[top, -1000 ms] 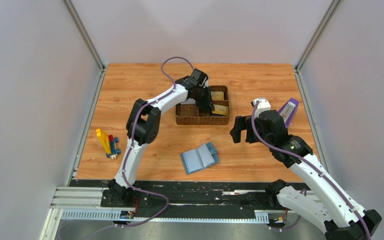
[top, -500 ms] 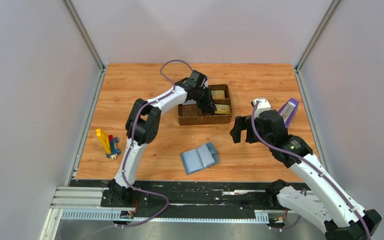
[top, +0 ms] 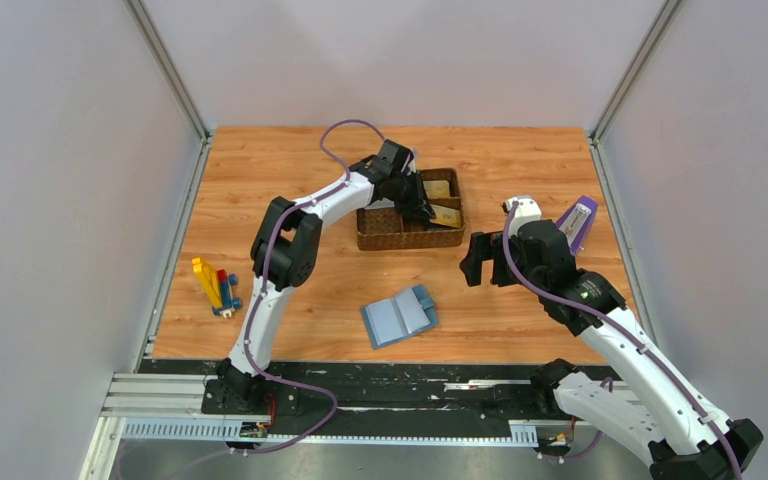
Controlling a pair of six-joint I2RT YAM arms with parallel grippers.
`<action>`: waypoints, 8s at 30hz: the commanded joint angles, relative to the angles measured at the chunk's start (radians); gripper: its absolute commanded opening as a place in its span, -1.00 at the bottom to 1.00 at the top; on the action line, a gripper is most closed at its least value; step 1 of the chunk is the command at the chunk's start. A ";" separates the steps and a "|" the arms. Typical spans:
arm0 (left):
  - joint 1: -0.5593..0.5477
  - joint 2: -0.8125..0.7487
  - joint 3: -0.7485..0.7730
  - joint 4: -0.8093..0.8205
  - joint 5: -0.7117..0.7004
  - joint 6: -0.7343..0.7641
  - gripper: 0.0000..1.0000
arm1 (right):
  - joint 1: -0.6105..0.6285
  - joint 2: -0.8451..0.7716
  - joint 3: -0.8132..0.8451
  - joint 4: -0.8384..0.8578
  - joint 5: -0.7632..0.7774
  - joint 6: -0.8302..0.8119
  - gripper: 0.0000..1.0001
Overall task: Take the credit cards out of the card holder
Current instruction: Pick up the credit card from the storage box, then place the credit card in the storage box, then remove the credit card from the card holder.
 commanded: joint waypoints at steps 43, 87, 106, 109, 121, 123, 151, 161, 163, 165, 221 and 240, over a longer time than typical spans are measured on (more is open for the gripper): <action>0.025 -0.171 0.007 0.084 0.072 -0.070 -1.00 | 0.004 0.031 0.029 0.059 -0.046 -0.010 1.00; 0.135 -0.047 0.080 0.207 0.101 -0.113 -1.00 | 0.003 0.104 0.091 0.056 0.003 -0.035 1.00; 0.107 0.007 0.087 0.197 0.075 -0.090 -1.00 | 0.004 0.094 0.093 0.056 0.008 -0.041 1.00; 0.104 0.009 0.086 0.189 0.063 -0.079 -0.99 | 0.003 0.093 0.091 0.056 0.009 -0.040 1.00; 0.098 0.067 0.143 0.172 0.038 -0.070 -0.80 | 0.003 0.078 0.090 0.050 0.009 -0.032 1.00; 0.098 0.075 0.151 0.170 0.032 -0.064 -0.69 | 0.004 0.080 0.091 0.050 0.011 -0.031 1.00; 0.093 -0.203 0.006 -0.042 0.026 0.034 -0.08 | 0.003 0.254 0.166 0.042 -0.171 0.105 0.61; 0.094 -0.520 -0.285 -0.195 -0.045 0.108 -0.11 | 0.021 0.377 0.162 0.111 -0.359 0.247 -0.09; 0.096 -0.577 -0.343 -0.216 -0.054 0.111 -0.11 | 0.039 0.399 0.152 0.169 -0.371 0.297 -0.15; 0.096 -0.628 -0.412 -0.211 -0.061 0.115 -0.11 | 0.077 0.423 0.139 0.239 -0.358 0.325 -0.15; 0.183 -1.024 -1.231 0.098 0.130 0.100 -0.14 | 0.551 0.740 0.024 0.329 0.228 0.652 -0.51; -0.014 -0.787 -1.166 0.377 0.217 -0.038 -0.70 | 0.430 0.431 -0.328 0.788 -0.008 0.766 -0.70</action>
